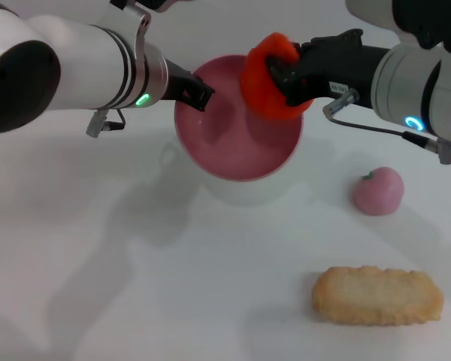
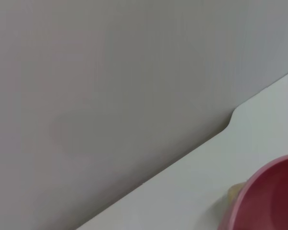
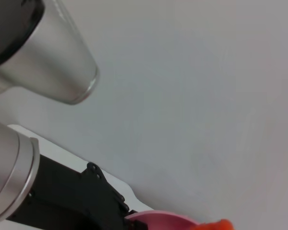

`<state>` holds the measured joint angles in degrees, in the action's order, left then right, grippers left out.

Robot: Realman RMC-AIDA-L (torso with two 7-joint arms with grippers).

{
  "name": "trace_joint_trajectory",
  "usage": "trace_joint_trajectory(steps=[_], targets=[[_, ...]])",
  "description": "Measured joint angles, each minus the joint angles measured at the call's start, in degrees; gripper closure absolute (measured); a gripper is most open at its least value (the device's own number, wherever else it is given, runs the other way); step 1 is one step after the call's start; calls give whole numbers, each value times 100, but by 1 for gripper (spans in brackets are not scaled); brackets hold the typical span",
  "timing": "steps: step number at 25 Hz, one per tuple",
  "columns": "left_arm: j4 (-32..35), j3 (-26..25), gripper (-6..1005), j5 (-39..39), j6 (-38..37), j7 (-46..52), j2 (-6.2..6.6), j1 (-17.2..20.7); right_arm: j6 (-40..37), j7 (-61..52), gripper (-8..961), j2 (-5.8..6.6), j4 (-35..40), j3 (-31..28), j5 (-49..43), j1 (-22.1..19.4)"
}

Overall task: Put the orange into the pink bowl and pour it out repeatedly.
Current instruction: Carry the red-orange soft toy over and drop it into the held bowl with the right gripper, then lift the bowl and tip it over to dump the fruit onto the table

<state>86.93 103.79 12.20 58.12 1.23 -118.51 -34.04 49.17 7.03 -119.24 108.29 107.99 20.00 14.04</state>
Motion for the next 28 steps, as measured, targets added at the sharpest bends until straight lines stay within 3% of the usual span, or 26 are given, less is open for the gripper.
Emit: trace_joint_trajectory(steps=[5,8,13,14,21,23,28], targets=[[-6,0,959,5,-5,-1,3,-15,-5,-3,841,-3,-4,0,4,-9],[-5,1,959,3,-19,-20,4,-22,-22,-5,621,-3,-15,8,5,7],[-9,42,960,-28,-48,-83,8,-24,-28,-261,418,-5,-62,-321,-378,-142],[15,60,960,-66,-68,-243,12,-18,47,-489,415,3,-303,-933,-704,-379],[126,348,960,-557,-572,-851,21,82,75,-471,397,-5,-550,-1923,-604,-825],[22,987,960,-1420,-1339,-1169,12,193,95,-422,392,-4,-614,-2144,-493,-939],[-308,1767,961,-2338,-1820,-1370,-28,270,122,-296,379,-12,-851,-2296,-316,-1043]])
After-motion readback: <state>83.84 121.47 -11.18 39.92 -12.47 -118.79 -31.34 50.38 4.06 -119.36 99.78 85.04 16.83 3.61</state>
